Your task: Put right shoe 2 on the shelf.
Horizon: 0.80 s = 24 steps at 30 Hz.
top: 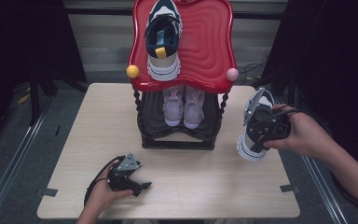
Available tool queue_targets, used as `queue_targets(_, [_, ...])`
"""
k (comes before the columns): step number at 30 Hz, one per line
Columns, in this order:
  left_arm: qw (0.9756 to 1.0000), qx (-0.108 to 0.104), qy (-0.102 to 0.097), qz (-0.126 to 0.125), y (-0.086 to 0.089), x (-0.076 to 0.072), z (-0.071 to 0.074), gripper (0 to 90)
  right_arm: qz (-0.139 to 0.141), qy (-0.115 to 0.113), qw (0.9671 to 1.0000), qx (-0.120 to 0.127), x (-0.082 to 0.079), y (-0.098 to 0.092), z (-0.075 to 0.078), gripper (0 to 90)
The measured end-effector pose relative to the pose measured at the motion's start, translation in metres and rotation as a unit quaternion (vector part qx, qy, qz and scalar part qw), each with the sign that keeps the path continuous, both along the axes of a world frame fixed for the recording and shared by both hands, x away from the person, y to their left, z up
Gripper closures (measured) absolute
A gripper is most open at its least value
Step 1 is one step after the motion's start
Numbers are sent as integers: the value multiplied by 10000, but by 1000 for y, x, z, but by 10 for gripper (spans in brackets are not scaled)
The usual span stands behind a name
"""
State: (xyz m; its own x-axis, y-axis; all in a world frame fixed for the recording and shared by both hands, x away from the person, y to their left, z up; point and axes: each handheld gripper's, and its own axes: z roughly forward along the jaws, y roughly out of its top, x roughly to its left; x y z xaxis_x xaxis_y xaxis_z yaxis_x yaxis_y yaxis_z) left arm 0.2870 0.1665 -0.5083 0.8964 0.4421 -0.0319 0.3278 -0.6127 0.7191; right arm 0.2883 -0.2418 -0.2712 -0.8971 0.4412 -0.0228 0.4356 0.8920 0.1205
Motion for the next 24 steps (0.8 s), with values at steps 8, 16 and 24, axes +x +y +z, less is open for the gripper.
queue_targets(8, [10000, 3, 0, -3, 0, 0, 0, 99, 61, 48, 9999, -79, 4, 2, 7, 738])
queue_targets(16, [10000, 0, 0, 0, 0, 0, 0, 99, 77, 108, 9998, -179, 7, 4, 12, 738])
queue_targets(24, [10000, -4, -1, -1, 0, 0, 0, 99, 92, 120, 9996, -243, 8, 5, 19, 738])
